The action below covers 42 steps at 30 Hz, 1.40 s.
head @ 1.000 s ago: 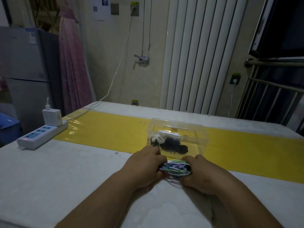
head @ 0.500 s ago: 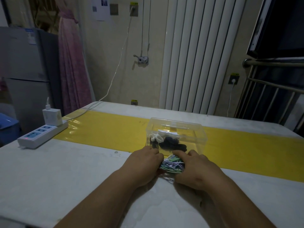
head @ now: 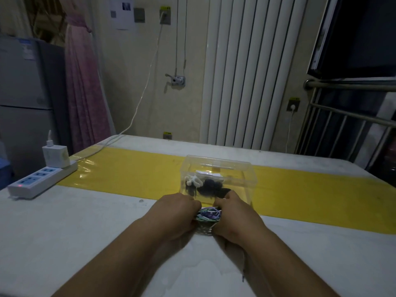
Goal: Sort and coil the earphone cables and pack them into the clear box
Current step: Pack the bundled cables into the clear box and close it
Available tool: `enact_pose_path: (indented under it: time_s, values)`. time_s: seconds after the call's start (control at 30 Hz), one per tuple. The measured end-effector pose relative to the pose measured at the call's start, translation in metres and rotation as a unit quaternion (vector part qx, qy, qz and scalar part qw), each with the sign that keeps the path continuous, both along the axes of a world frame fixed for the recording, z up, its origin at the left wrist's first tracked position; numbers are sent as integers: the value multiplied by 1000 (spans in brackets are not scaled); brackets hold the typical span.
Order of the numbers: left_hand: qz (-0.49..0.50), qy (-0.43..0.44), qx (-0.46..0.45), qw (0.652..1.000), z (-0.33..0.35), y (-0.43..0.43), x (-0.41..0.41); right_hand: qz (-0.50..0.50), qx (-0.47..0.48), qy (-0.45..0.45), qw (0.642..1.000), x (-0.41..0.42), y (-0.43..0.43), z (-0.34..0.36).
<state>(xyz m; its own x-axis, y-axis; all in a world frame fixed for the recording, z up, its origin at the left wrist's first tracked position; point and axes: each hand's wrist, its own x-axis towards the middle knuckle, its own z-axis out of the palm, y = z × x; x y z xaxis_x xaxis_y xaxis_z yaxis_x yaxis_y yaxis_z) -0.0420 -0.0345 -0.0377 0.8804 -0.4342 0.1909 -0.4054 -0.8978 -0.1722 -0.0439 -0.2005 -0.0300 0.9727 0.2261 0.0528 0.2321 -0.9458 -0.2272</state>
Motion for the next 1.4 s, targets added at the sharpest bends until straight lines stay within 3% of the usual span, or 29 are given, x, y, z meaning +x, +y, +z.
enact_pose_path:
  time_s: [0.6, 0.73, 1.03, 1.13, 1.4]
  values:
    - [19, 10, 114, 993, 5, -14, 3, 15, -9, -19, 1000, -5, 0, 3]
    - [16, -6, 54, 998, -2, -10, 0, 0, -13, -45, 999, -3, 1, -4]
    - [-3, 50, -116, 992, -7, -2, -5, -26, 32, -112, 993, -2, -4, 2]
    - [-1, 71, -118, 990, 1, -4, -8, -25, 55, -129, 990, -1, -8, 7]
    - [-2, 23, -88, 996, 38, -2, -4, -14, 65, -153, 986, 7, -10, 29]
